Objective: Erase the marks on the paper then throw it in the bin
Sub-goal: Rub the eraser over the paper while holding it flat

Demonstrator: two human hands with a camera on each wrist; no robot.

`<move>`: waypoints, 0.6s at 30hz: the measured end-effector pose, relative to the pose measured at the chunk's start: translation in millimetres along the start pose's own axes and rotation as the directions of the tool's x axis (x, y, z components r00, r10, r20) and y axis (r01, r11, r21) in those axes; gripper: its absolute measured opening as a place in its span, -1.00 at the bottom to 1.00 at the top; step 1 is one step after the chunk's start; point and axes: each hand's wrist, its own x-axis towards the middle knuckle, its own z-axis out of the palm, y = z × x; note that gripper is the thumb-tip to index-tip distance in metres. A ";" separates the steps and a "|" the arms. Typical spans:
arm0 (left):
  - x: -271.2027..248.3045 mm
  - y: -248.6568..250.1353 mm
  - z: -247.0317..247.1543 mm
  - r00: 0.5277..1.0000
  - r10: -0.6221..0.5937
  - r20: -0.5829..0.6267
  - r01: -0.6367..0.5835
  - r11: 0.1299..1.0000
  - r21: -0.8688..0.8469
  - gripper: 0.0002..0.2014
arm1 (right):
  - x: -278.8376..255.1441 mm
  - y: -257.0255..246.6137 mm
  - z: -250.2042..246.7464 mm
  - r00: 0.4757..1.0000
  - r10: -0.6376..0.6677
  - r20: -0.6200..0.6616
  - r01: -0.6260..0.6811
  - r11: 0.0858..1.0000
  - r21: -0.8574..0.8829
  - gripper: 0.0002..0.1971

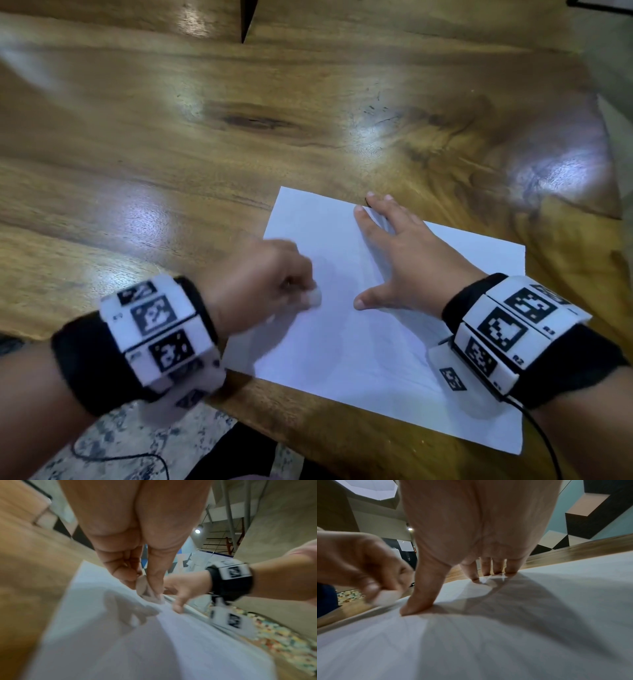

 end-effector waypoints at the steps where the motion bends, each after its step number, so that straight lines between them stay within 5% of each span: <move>1: 6.7 -1.4 -3.5 0.999 -0.017 -0.046 0.018 1.000 0.020 -0.83 | -0.1 0.0 0.1 1.000 0.000 -0.002 0.000 1.000 -0.002 0.21; 4: 5.2 -3.6 3.5 0.998 0.021 -0.058 -0.020 1.000 0.005 -0.79 | 0.2 -0.2 0.4 1.000 -0.002 -0.004 0.001 1.000 -0.007 0.21; 10: -42.1 1.1 19.3 0.965 0.054 0.257 -0.043 0.998 -0.045 -0.89 | 0.3 0.2 1.0 1.000 -0.007 -0.003 0.007 1.000 -0.001 0.20; 15: 2.9 6.7 11.9 0.993 0.108 0.041 -0.109 0.994 0.027 -0.84 | 1.1 -0.7 0.8 1.000 -0.008 0.000 0.008 1.000 -0.007 0.22; 18: -2.6 10.9 25.4 0.994 0.096 0.059 -0.097 0.995 0.014 -0.85 | 2.2 0.0 1.1 1.000 -0.008 -0.002 0.008 1.000 -0.002 0.23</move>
